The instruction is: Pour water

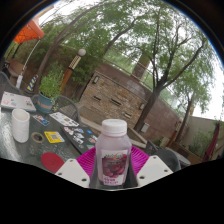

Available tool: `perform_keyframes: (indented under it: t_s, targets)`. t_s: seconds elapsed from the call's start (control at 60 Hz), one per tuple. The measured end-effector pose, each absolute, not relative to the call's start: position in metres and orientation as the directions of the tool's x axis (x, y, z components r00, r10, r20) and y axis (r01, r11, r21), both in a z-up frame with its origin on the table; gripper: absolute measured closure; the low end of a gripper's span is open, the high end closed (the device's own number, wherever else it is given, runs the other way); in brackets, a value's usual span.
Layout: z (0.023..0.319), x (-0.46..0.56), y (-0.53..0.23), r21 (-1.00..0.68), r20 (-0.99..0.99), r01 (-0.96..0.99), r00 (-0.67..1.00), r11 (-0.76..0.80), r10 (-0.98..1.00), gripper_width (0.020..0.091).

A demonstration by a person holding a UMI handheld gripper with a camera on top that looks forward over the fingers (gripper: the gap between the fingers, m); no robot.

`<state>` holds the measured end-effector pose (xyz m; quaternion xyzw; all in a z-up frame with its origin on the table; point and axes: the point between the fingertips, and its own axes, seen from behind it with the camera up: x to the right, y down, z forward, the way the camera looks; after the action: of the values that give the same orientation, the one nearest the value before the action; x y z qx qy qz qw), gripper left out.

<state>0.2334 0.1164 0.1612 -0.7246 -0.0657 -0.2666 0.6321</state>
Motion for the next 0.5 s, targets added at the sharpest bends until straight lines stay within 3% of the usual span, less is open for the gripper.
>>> perform_keyframes:
  t_s: [0.083,0.15,0.25,0.4,0.5]
  targets:
    - [0.215,0.178,0.13,-0.741,0.671,0.648,0.715,-0.177,-0.194,0.0628]
    - [0.227,0.121,0.154,-0.531,0.845,0.833,0.508,-0.155,-0.167,0.0629]
    - [0.236,0.056,0.177,-0.073,0.991,0.988,0.058,-0.133,-0.118,0.063]
    - [0.211,-0.003,0.211,0.545,0.831,0.833,-0.552,-0.095,-0.065,0.063]
    - [0.19,-0.023,0.221,0.761,0.647,0.648,-0.761,-0.036,-0.044,0.0627]
